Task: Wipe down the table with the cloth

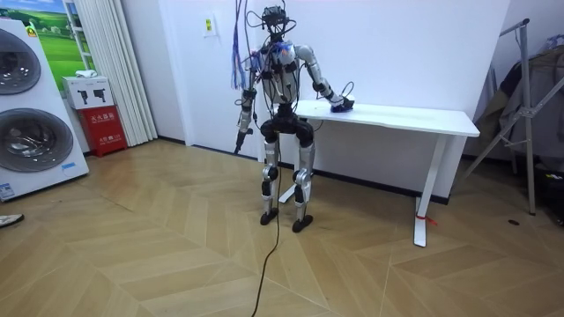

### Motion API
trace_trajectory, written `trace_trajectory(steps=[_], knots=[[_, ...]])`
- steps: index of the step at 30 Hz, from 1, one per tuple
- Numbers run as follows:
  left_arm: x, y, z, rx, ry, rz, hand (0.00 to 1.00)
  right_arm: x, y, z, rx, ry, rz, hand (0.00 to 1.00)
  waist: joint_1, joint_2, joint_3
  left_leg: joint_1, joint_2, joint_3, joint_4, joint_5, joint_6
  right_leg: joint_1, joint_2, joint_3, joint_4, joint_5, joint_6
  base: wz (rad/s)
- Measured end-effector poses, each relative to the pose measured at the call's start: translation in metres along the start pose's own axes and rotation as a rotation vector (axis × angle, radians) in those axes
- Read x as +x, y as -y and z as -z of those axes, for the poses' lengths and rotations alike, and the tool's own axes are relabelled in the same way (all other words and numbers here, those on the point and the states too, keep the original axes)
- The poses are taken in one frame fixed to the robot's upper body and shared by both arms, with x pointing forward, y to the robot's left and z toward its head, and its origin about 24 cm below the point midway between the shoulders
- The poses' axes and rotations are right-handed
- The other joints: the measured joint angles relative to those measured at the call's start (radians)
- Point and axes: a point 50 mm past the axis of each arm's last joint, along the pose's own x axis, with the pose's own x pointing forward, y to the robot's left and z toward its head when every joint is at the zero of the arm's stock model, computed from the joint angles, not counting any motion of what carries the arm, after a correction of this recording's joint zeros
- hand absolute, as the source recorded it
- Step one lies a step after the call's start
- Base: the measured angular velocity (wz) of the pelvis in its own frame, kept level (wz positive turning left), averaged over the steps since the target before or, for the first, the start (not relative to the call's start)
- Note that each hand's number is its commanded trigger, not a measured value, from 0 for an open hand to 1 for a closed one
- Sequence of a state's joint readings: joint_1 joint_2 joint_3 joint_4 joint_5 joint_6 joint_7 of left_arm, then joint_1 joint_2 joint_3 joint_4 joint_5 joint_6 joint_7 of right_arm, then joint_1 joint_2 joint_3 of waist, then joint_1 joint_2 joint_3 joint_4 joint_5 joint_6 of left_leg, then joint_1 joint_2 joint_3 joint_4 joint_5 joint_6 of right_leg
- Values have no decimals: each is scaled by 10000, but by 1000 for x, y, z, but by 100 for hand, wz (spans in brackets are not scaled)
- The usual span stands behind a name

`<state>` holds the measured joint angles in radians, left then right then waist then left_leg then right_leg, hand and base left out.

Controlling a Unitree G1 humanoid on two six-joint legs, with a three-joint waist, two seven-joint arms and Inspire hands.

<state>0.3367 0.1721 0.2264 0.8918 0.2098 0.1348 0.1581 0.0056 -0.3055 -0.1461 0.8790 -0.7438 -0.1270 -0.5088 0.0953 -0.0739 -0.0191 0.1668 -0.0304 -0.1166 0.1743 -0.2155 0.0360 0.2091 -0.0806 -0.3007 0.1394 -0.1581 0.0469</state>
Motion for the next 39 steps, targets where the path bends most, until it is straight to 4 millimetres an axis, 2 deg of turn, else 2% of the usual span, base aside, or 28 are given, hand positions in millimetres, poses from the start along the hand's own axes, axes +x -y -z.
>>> trace_trajectory(steps=[2,5,8,10,11,12,13,15,17,19,21,23,26,27,29,31,33,35,38,39], knots=[[0,3,-4,66,116,56,0,3,1,-7,-102,54,-10,100,9,6,-1,6,14,18,13,0,0,-12,12,12,23,3,-2,-5],[1,11,-14,157,323,233,0,9,3,-24,-481,200,-125,100,263,72,-9,24,57,200,-24,11,-11,-201,30,144,189,19,-28,-27],[0,20,-23,389,540,502,0,18,7,-64,-1396,1032,-357,100,608,157,50,-20,218,638,-74,16,-42,-561,185,638,310,143,-166,-55],[1,24,-33,529,778,631,0,16,8,-115,-2514,2882,-583,100,995,139,141,-71,365,1002,-197,61,-148,-843,343,993,347,223,-286,-47],[1,24,-36,542,814,637,0,15,7,-128,-2679,3331,-660,100,1056,116,173,-75,399,1027,-226,76,-172,-880,377,1022,344,241,-314,-20],[2,26,-38,626,827,698,0,12,4,-152,-2991,4152,-824,100,1124,81,259,-110,435,1029,-239,98,-210,-895,421,1019,324,249,-332,3],[1,28,-41,668,899,803,0,9,3,-169,-3106,4688,-886,100,1263,73,272,-192,457,1008,-238,109,-230,-958,445,997,305,251,-338,10],[1,32,-43,591,897,897,0,8,5,-183,-3227,5073,-912,100,1455,59,273,-349,460,874,-231,123,-251,-1055,446,907,289,249,-340,18],[0,32,-36,452,650,916,0,10,8,-184,-3189,5053,-874,100,1587,46,291,-397,474,817,-229,128,-258,-1060,439,765,235,249,-339,20],[-1,29,-18,503,181,851,0,9,7,-173,-3034,4824,-888,100,1398,30,279,-402,459,569,-223,128,-258,-937,416,455,154,249,-339,30],[-3,27,-7,481,-111,812,0,5,1,-158,-2739,4726,-860,100,1212,48,279,-356,438,546,-223,123,-248,-790,375,334,94,235,-316,33],[-3,26,-3,426,-221,754,0,2,-4,-142,-2161,4516,-733,100,950,69,271,-338,373,500,-213,124,-239,-648,291,204,65,189,-242,42],[-1,19,-3,339,-210,470,0,-4,-10,-114,-1575,4000,-395,100,700,142,217,-182,274,501,-215,110,-193,-394,191,179,-70,144,-169,30],[0,15,-4,279,-189,306,0,-8,-10,-99,-1421,3658,-150,100,580,167,193,-191,239,492,-217,86,-146,-307,128,-43,-62,105,-106,23],[0,13,-4,172,-210,158,0,-12,-10,-78,-1106,2990,178,100,423,242,135,-174,194,494,-211,70,-106,-204,81,-129,-52,86,-75,11],[1,11,-6,63,-186,83,0,-14,-9,-58,-913,2320,389,100,318,312,32,-150,160,525,-184,53,-71,-168,60,-92,-46,87,-74,-8],[1,11,-8,47,-104,18,0,-13,-10,-54,-892,2095,372,100,297,323,-1,-139,170,593,-107,44,-57,-147,62,-73,-34,87,-74,-10],[1,15,-16,-103,141,-6,0,-10,-13,-59,-628,2005,238,100,334,336,7,-110,174,640,-100,42,-54,-136,67,-69,-36,87,-74,-11],[0,28,-28,-451,439,251,0,-1,-12,-77,-748,2212,63,100,523,378,24,-85,195,756,-116,35,-57,-194,88,4,-16,87,-74,-21],[-1,33,-32,-559,515,388,0,3,-13,-90,-777,2263,-191,100,571,399,54,-83,244,841,-104,27,-73,-234,138,81,-10,105,-103,-40]])
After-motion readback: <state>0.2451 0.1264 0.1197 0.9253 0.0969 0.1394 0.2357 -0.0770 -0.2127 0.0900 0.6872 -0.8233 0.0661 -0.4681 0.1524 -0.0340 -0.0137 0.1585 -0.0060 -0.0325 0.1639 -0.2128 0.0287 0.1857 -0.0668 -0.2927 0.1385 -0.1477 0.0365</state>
